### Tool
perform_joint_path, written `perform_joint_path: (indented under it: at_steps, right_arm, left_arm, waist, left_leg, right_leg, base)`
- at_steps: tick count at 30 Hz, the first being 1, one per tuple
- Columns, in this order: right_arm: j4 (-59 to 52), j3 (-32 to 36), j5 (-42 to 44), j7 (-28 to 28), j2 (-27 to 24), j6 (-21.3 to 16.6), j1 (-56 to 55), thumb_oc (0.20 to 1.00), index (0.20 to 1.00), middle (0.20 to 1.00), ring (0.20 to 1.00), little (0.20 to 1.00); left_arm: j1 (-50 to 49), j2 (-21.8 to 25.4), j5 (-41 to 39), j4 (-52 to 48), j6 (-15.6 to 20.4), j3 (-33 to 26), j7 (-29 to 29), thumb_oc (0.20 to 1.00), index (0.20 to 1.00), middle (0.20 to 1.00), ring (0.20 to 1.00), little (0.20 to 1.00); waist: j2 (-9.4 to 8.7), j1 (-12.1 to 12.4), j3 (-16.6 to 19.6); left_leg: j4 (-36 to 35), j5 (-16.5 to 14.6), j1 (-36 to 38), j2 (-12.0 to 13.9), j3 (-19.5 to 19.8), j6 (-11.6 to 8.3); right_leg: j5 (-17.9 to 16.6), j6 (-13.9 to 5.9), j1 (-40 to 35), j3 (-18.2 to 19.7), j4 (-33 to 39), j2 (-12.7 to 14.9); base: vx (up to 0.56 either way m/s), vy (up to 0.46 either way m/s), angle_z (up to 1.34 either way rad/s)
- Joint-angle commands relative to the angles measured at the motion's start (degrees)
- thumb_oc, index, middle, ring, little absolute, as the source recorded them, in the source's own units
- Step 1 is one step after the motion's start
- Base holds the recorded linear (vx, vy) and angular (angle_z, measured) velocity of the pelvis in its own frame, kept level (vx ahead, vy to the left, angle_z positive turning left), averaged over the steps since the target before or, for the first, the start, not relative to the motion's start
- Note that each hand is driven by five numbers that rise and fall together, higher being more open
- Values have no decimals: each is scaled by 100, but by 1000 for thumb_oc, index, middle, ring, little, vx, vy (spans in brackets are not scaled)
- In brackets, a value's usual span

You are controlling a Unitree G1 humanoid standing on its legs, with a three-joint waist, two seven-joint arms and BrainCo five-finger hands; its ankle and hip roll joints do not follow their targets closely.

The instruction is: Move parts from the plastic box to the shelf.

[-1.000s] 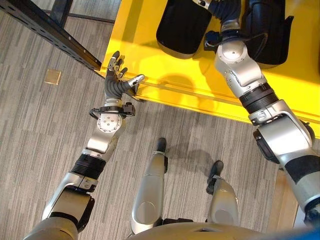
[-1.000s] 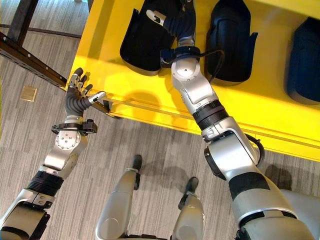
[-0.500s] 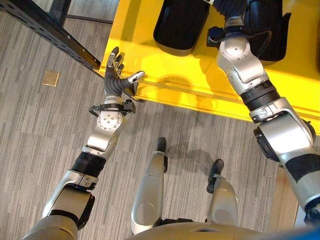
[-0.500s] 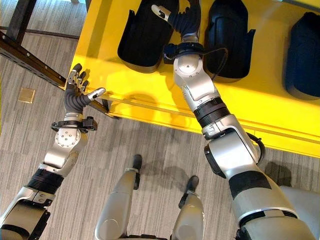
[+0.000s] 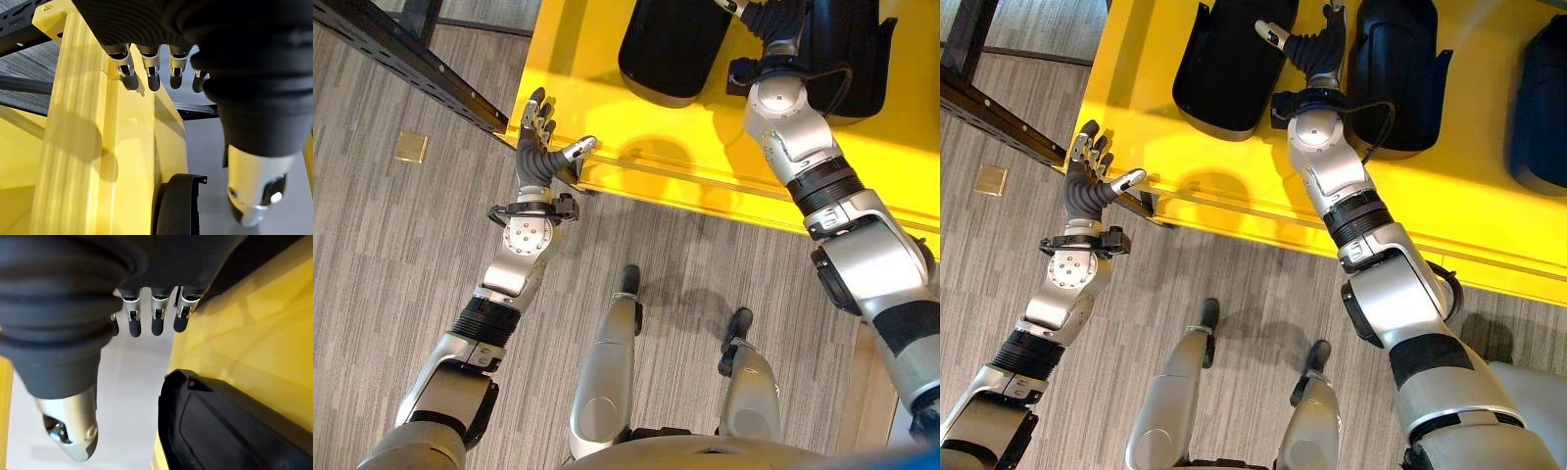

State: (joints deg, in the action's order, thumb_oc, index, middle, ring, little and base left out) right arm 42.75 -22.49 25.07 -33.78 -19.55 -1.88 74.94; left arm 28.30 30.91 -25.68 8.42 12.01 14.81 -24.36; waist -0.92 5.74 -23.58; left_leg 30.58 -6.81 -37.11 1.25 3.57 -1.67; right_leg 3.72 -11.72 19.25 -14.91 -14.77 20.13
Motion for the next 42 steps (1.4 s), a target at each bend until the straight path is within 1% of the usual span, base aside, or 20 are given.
perform_joint_path:
  at_steps: [1,7,19,25,32,35,39,42]
  right_arm:
    - [21,66,-216,60,-211,-185,598,1000,1000,1000,1000,1000]
    - [324,3,-70,114,-125,-205,699,1000,1000,1000,1000,1000]
    - [716,-341,-256,267,-309,-72,1013,1000,1000,1000,1000,1000]
    - [973,-634,-347,449,-450,-14,1237,1000,1000,1000,1000,1000]
    - [1310,-954,-345,647,-609,-40,1495,1000,1000,1000,1000,1000]
    - [1549,-1164,-485,798,-823,-12,1553,1000,1000,1000,1000,1000]
    - [1573,-1479,-800,949,-1019,21,1639,1000,1000,1000,1000,1000]
    - [1608,-1550,-892,952,-1123,13,1684,1000,1000,1000,1000,1000]
  left_arm:
    - [279,298,19,-569,382,23,-72,1000,1000,1000,1000,1000]
    - [272,292,-7,-633,386,58,-64,1000,1000,1000,1000,1000]
    - [336,321,-78,-727,464,107,-37,1000,1000,1000,1000,1000]
    - [268,357,-135,-777,475,86,31,1000,1000,1000,1000,1000]
    - [285,419,-177,-795,549,80,94,1000,1000,1000,1000,1000]
    - [195,498,-226,-833,586,49,178,1000,1000,1000,1000,1000]
    - [85,521,-219,-849,601,-13,228,1000,1000,1000,1000,1000]
    - [60,544,-219,-862,616,-38,241,1000,1000,1000,1000,1000]
  waist:
    - [35,110,-55]
    - [34,158,-96]
    - [2,254,-162]
    - [-51,291,-169]
    - [-91,334,-176]
    - [-116,382,-190]
    - [-135,405,-217]
    - [-139,409,-224]
  left_leg:
    - [88,-433,159,105,-327,122]
    - [142,-430,41,85,-311,124]
    - [177,-436,-92,55,-277,142]
    - [219,-445,-151,52,-249,139]
    - [214,-435,-171,54,-209,133]
    - [227,-428,-200,33,-185,132]
    - [258,-438,-218,32,-180,138]
    - [277,-445,-230,33,-176,139]
  right_leg:
    - [85,136,-352,228,-77,87]
    - [69,139,-313,196,-87,88]
    - [-2,116,-308,112,-36,83]
    - [-3,123,-287,92,-47,59]
    - [3,117,-294,74,-38,40]
    - [10,118,-325,29,-33,41]
    - [-8,117,-340,-1,-40,42]
    - [-4,114,-323,2,-51,34]
  base:
    - [0,0,0]
    - [0,0,0]
    - [2,2,1]
    - [0,0,0]
    - [2,2,4]
    - [2,-3,4]
    - [0,0,0]
    - [0,0,0]
